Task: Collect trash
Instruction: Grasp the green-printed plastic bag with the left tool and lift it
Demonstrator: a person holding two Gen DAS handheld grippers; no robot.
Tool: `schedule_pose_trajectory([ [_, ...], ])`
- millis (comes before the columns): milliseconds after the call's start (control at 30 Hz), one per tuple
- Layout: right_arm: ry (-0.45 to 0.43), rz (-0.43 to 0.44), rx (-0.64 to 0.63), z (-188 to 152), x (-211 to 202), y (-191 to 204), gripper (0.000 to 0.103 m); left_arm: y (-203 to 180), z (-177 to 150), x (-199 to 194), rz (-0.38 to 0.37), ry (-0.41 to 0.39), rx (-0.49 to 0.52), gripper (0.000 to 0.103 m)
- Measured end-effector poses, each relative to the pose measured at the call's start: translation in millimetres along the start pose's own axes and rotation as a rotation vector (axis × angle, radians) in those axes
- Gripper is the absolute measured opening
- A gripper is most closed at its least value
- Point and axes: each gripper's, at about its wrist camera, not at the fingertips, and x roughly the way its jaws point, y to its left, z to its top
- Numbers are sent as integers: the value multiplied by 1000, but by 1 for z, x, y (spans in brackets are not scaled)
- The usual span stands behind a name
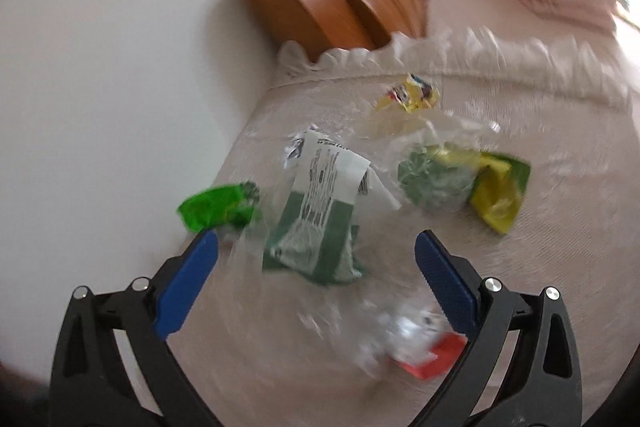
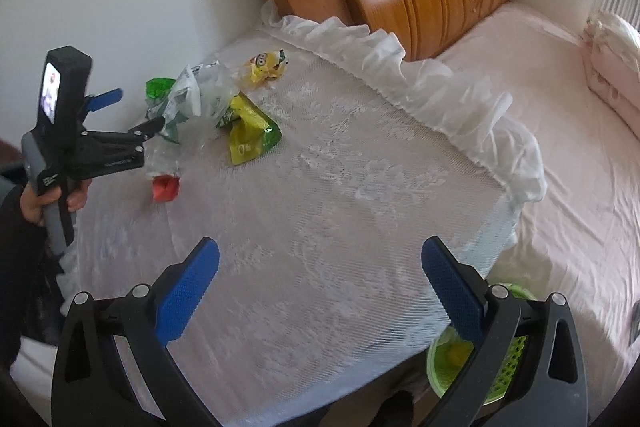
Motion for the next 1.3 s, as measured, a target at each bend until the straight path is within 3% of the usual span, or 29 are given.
schedule_pose_trajectory([
  [100, 15, -9, 31, -4, 8, 4, 101, -2, 2, 22, -18, 5, 101, 89],
  [200, 38, -16, 51, -7, 18, 6, 101, -2, 4, 36, -29, 14, 122, 84],
  [400, 57, -22, 88, -11, 26, 7, 101, 6, 2, 46, -107, 26, 51, 51],
  [533, 61, -27, 82, -8, 28, 8, 101, 15, 0, 43, -136, 10, 1, 50],
  [567, 63, -29, 80, -7, 29, 8, 101, 17, 0, 41, -145, 6, -14, 46],
  [600, 65, -30, 78, -7, 29, 8, 101, 19, 0, 40, -154, 6, -25, 34],
  [633, 65, -29, 77, -6, 30, 8, 101, 22, 0, 39, -171, 12, -43, 32],
  [833, 67, -19, 81, -1, 33, 7, 101, 32, 0, 25, -195, -22, -112, 32],
  [967, 71, -17, 70, 1, 35, 10, 101, 29, 1, 22, -190, -33, -92, 33],
  [1033, 69, -19, 66, 2, 35, 12, 101, 27, 4, 25, -187, -29, -55, 44],
  [1100, 66, -20, 69, 1, 34, 12, 101, 27, 6, 26, -172, -37, -33, 70],
  [1200, 70, -20, 80, -2, 35, 9, 101, 22, 10, 29, -173, -34, 21, 81],
  [1300, 78, -21, 94, -6, 37, 6, 101, 14, 13, 39, -175, -13, 73, 81],
])
